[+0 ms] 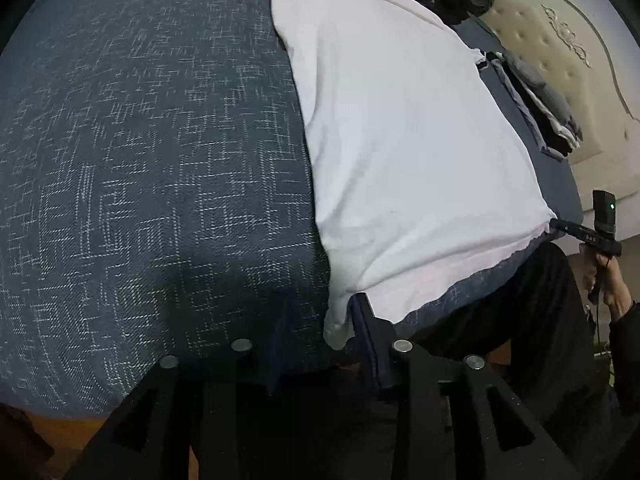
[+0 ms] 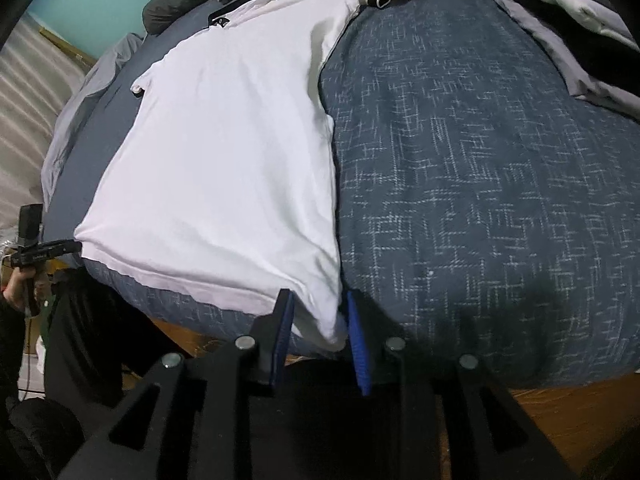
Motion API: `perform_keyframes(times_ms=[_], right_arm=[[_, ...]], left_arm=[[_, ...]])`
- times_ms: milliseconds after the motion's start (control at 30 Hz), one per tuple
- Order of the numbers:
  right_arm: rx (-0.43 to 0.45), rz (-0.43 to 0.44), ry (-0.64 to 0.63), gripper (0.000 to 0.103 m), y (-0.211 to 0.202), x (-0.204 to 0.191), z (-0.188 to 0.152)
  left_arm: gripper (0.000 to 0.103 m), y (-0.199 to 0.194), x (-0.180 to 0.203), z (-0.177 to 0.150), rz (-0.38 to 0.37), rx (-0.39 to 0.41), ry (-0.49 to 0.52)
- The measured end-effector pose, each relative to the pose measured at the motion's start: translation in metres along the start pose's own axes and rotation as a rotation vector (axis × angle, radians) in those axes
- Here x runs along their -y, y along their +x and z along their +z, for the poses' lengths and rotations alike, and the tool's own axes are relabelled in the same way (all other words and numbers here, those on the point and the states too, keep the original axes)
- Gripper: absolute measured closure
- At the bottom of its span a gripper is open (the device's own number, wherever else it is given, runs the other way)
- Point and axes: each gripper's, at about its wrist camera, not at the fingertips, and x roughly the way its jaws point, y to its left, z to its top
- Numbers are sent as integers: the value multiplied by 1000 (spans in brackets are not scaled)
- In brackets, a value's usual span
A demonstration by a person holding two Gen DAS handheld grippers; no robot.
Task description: Fold clothes
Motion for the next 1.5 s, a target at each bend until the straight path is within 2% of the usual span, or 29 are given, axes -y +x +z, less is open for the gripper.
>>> perform_keyframes(times_ms=[33, 67, 200, 433, 500, 533, 567, 633, 667, 700, 733, 833, 933, 1233, 1500], right_arm=[[0, 10, 2, 93, -1, 0, -1], [0, 20, 4, 99, -1, 1, -1], [-2, 43, -4, 99, -14, 2, -2], [-56, -6, -52, 99, -6, -4, -6], [-45, -29, -49, 96, -10, -6, -3], [-38, -40, -47, 91, -14, -7, -2], [-25, -39, -48, 84, -21, -8, 1], [12, -46, -50, 80, -38, -7, 8], [34, -52, -51, 79, -47, -6, 13], [62, -59, -47, 79, -53, -6, 22], [88, -65, -43, 78, -60, -6, 32], [116, -49, -9, 66, -56, -5, 57], [132, -31, 30, 66, -46, -1, 83], [175, 20, 149, 65, -16, 10, 157], [194, 50, 282, 65, 21, 39, 200]], left_arm=[[99, 0, 2, 0, -2, -4, 6], [99, 0, 3, 0, -5, -7, 8], [100, -11, 4, 4, -17, -11, 16], [97, -13, -6, -3, 2, -77, -1], [93, -17, -6, -1, 28, -71, -8], [92, -22, -5, 1, 44, -64, -5], [90, -27, -3, 4, 59, -58, -1], [84, -37, -1, 9, 89, -44, 6], [75, -42, -1, 13, 102, -30, 6], [67, -49, -1, 19, 112, -3, -1], [65, -56, -2, 28, 125, 26, -8], [64, -65, -3, 53, 147, 104, -49], [64, -56, 5, 85, 149, 146, -88], [64, -3, -4, 169, 158, 150, -111], [64, 39, -28, 208, 128, 147, -170]])
